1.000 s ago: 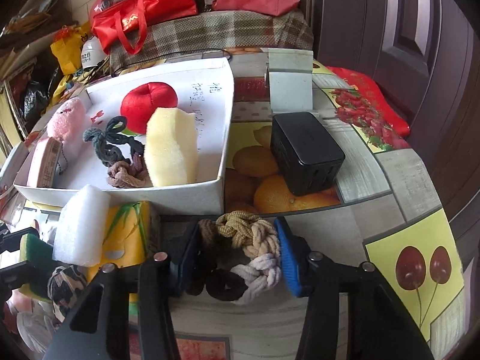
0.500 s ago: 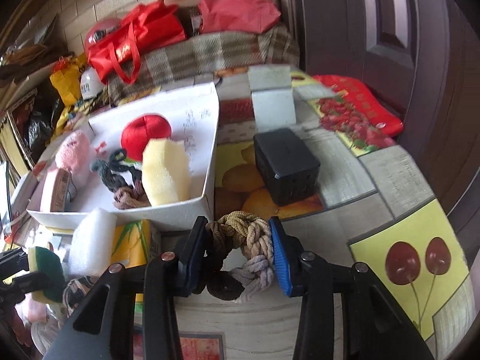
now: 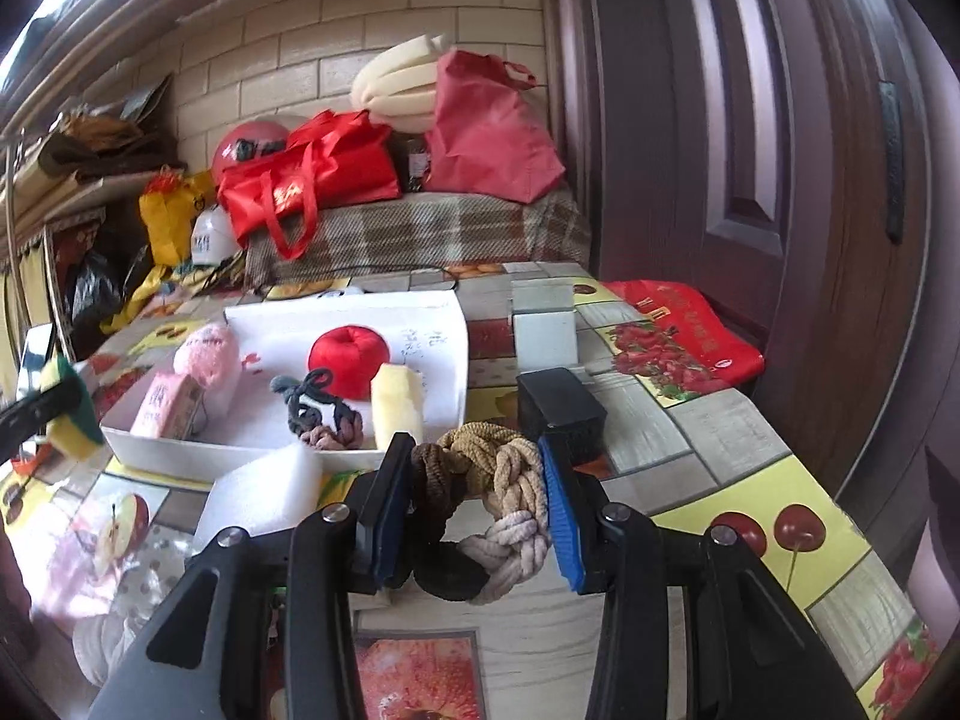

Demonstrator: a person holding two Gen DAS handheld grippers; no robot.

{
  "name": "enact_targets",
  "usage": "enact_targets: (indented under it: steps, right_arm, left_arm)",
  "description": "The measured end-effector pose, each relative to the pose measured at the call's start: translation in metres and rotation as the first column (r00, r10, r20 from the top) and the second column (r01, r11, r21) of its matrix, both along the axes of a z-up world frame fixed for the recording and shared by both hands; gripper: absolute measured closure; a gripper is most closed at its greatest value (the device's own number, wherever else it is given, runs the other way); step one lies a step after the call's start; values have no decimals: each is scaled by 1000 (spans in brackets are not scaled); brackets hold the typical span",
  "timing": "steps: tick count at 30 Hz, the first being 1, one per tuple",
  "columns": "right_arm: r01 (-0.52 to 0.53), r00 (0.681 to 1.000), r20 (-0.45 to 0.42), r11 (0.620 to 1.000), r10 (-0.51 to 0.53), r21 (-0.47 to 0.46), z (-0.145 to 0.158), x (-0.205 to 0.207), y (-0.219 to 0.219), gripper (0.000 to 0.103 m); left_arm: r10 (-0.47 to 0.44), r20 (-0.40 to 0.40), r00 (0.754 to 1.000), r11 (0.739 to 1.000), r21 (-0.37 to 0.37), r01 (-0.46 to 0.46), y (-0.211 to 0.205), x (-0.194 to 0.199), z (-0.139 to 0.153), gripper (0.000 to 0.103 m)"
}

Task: Organize soft objects
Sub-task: 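Grasp the yellow-green sponge with the left gripper while the right grasps the beige rope knot, then lower the yellow sponge into the box with the left gripper while the right drops the rope knot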

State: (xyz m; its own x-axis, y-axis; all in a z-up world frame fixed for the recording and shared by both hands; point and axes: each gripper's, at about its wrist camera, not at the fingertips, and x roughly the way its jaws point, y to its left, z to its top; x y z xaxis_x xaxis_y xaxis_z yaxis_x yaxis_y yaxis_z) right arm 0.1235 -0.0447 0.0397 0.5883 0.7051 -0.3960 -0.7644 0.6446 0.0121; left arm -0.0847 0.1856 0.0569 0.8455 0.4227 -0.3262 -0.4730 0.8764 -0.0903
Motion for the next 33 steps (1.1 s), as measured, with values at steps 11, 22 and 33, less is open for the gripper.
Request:
enact_targets:
  steps: [11,22,33]
  right_arm:
    - [-39,986,-161,999,38,-5,-9,35,48,61]
    - [-84,985,-156,994,73,-64,-10,45,110,61]
    - [-70,997,-29,997,69,-24,0,28,112,61]
  left_arm:
    - [15,-56,998,1000,25,-13,18,44,-2,64]
    - [39,-72,997,999,24,-38,32,80,-1,64]
    - [72,-65,995,997,30,-71,32,87,0,63]
